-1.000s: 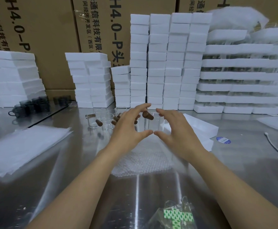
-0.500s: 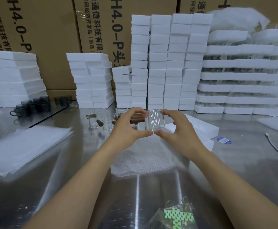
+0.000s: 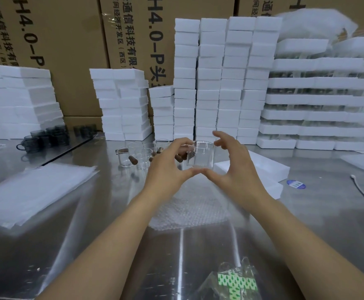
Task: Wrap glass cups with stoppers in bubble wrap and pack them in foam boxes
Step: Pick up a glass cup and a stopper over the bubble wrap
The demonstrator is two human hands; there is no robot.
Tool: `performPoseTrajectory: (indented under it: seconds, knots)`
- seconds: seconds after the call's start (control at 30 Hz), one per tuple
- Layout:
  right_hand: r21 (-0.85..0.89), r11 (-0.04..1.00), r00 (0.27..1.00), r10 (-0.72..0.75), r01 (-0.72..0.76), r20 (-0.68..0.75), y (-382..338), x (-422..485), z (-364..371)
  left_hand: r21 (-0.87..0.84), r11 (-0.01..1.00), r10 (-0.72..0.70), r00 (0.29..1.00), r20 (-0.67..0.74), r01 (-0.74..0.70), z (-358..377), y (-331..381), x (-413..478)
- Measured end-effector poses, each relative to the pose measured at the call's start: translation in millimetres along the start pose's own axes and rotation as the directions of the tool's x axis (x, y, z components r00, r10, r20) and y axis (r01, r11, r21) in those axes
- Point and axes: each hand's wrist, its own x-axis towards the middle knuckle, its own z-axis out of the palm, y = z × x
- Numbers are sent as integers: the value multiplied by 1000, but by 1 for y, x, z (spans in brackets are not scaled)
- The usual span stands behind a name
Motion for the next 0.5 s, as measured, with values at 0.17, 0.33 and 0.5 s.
performPoseTrajectory:
  seconds: [0.17, 0.33, 0.5]
  knots:
    - [60, 987, 984, 146, -152, 101, 4, -3, -1, -313, 927, -176, 977, 117, 204, -4, 3, 6]
    - [131, 975, 970, 155, -181, 187, -1, -2, -3, -459, 818, -252, 934, 252, 345, -13, 10, 6]
    - [170, 966, 961, 154, -196, 232, -7, -2, -3, -455, 790, -254, 894, 368, 412, -14, 10, 6]
